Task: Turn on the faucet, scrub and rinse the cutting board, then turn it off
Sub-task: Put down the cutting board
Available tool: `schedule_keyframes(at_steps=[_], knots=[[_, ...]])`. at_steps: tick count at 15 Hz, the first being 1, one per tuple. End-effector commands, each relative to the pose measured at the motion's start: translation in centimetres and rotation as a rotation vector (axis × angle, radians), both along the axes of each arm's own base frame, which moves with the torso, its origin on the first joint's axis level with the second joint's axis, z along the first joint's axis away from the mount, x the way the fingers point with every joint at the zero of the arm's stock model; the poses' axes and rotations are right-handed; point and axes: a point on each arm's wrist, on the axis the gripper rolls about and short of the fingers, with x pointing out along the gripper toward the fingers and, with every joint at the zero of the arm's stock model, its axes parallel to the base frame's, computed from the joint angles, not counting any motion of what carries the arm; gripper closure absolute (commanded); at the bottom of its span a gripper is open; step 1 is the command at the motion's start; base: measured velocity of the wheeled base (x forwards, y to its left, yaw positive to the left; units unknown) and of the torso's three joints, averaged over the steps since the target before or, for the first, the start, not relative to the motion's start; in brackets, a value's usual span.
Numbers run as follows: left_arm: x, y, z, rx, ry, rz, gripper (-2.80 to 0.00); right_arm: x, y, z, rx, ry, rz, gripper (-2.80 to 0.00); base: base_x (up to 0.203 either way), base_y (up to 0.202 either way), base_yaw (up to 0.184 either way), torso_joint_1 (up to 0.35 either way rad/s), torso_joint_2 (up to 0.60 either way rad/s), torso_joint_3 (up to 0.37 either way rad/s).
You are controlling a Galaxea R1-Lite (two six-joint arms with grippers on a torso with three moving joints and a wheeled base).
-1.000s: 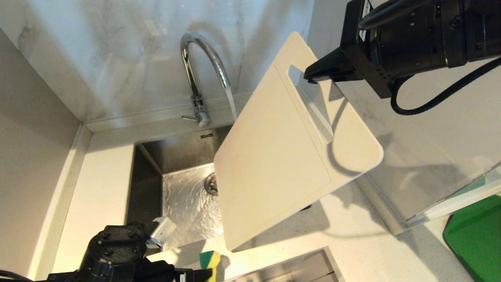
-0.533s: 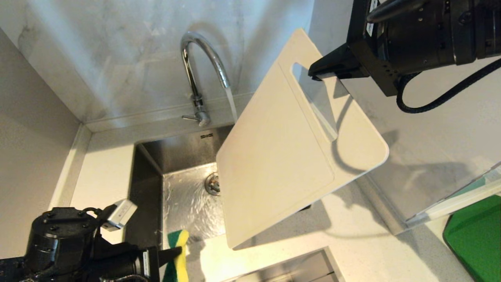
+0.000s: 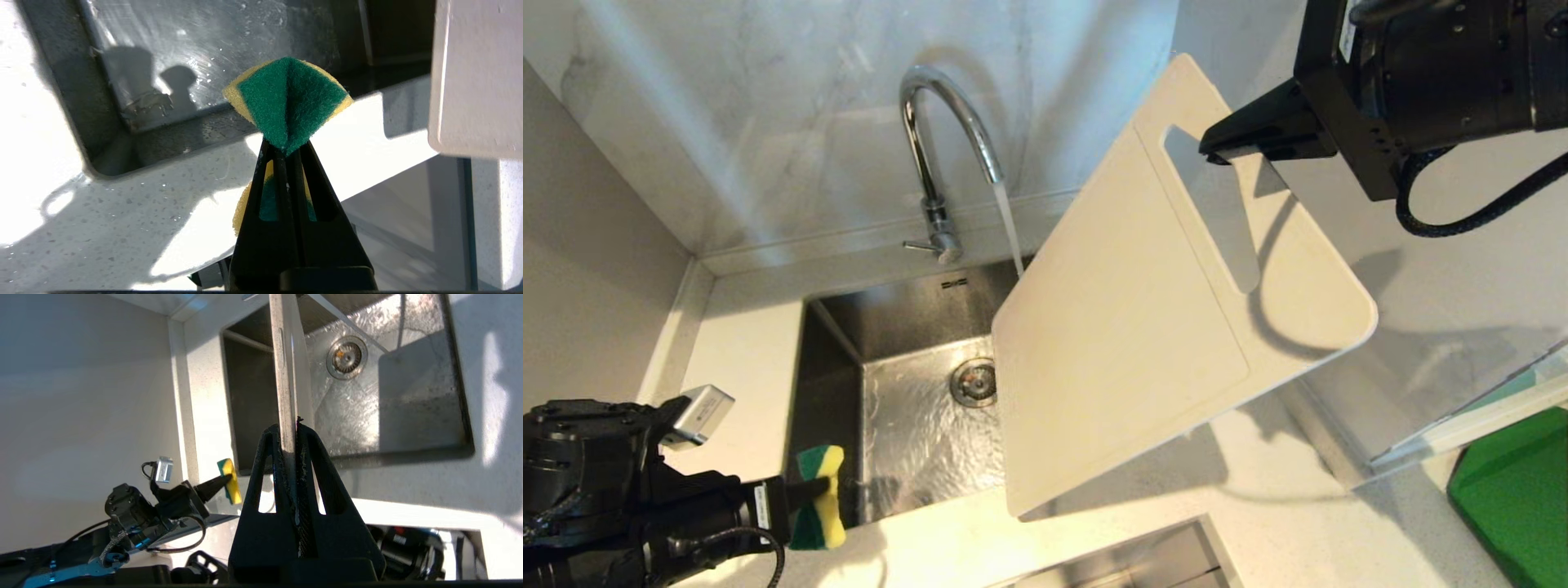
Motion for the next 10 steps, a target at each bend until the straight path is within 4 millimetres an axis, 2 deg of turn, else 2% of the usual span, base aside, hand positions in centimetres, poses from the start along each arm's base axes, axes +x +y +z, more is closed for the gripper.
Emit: schedule_keyframes(at_steps=[1,4,8,10], knots=[[-0.1,0.2,0.2,-0.01,-0.009,0.01,0.0,-1.4,-0.9,0.0,0.014,0.013,-0.016,0.0,0.0,0.0,0.0,0.0,0.0,0.0],[-0.2,0.3,0.1,-0.011,-0.004,0.007,0.0,-2.1,-2.3,-0.4,0.029,0.043,-0.109,0.0,0.0,0.0,0.0,0.0,0.0,0.0],[-0.6,0.1,0.1,-0.014,-0.005,-0.007,0.0,-2.5,-2.9,-1.2,0.077,0.104,-0.297,0.0,0.0,0.0,0.0,0.0,0.0,0.0],[-0.6,0.1,0.0,-0.015,-0.003,-0.008,0.0,-3.4,-3.3,-1.2,0.13,0.128,-0.334,0.0,0.0,0.0,0.0,0.0,0.0,0.0]])
